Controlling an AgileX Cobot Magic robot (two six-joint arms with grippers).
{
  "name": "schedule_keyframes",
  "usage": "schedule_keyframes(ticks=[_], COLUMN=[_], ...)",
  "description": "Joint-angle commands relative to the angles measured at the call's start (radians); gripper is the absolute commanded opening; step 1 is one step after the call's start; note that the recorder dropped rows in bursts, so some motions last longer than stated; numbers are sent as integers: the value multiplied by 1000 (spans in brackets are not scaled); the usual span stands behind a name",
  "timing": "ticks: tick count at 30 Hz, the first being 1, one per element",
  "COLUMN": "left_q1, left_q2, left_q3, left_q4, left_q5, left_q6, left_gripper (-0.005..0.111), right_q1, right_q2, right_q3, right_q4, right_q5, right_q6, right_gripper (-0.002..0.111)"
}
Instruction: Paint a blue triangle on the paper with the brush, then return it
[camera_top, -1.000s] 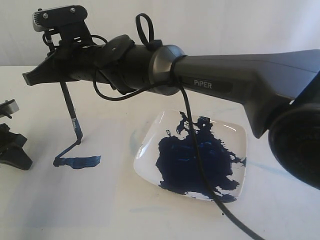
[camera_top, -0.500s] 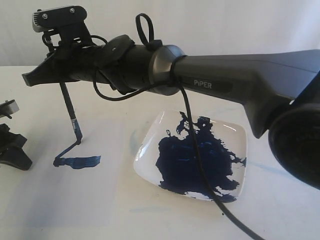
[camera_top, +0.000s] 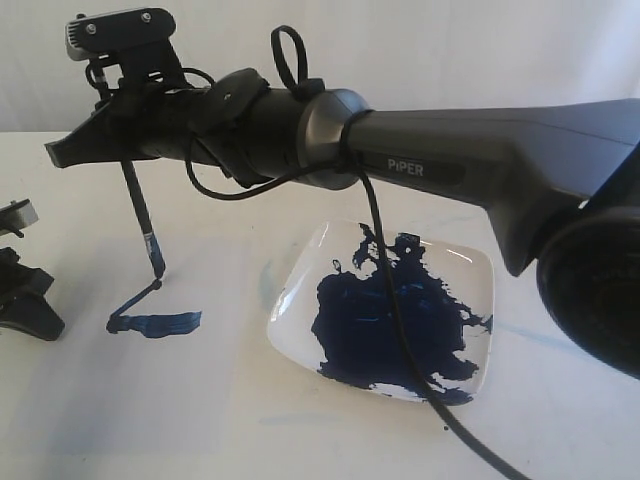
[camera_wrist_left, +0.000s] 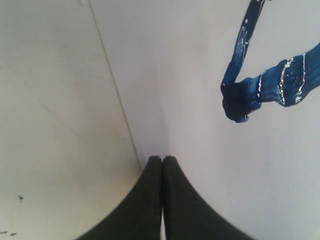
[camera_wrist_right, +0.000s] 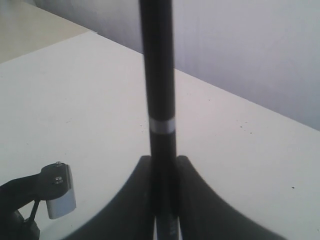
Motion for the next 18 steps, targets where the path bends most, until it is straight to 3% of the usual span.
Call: schedule_keyframes(ticks=[1,18], left_q1=[2,2], left_q2=[-10,-10], left_q3=[-2,-2], left_q4=[-1,-1], left_q5=[23,10], left_q6=[-2,-2], left_gripper=[0,0], right_q1=[0,0], right_q2=[0,13], right_q3=[-10,-31], right_q4=[5,4], right_q5=[-2,104], right_q6=[-13,-73], right_gripper=[0,0])
